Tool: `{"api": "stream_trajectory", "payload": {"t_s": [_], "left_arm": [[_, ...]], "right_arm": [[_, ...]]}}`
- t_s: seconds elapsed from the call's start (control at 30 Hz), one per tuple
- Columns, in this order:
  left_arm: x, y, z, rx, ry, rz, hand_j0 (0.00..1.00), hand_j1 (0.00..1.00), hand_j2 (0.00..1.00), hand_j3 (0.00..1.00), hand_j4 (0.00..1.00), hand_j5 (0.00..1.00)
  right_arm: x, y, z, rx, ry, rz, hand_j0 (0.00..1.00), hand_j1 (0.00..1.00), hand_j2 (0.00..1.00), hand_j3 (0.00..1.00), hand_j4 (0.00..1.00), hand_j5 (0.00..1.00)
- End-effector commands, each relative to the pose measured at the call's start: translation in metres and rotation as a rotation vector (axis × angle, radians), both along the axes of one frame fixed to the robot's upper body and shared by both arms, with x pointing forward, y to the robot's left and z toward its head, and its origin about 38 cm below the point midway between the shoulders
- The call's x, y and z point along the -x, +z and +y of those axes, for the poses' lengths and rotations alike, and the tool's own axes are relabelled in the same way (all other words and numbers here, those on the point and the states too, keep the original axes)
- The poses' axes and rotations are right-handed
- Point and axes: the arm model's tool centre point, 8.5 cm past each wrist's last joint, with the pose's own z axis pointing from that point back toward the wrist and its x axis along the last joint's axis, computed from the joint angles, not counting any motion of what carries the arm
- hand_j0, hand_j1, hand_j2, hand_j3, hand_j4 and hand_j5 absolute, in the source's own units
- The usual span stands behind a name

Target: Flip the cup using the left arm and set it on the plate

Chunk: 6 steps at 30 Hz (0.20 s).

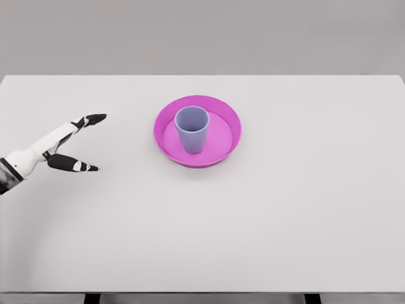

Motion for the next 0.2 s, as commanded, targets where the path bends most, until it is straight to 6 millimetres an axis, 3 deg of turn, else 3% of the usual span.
{"api": "stream_trajectory", "payload": {"t_s": [0.0,0.1,0.17], "left_arm": [[0.002,0.024,0.037,-0.043,0.057,-0.031,1.0,1.0,1.0,1.0,1.0,1.0],[0.007,0.033,0.056,-0.079,0.08,-0.034,1.0,1.0,1.0,1.0,1.0,1.0],[0.007,0.035,0.057,-0.078,0.084,-0.038,1.0,1.0,1.0,1.0,1.0,1.0]], "right_arm": [[0.0,0.0,0.0,0.0,0.0,0.0,1.0,1.0,1.0,1.0,1.0,1.0],[0.0,0.0,0.0,0.0,0.0,0.0,1.0,1.0,1.0,1.0,1.0,1.0],[0.0,0.0,0.0,0.0,0.0,0.0,1.0,1.0,1.0,1.0,1.0,1.0]]}}
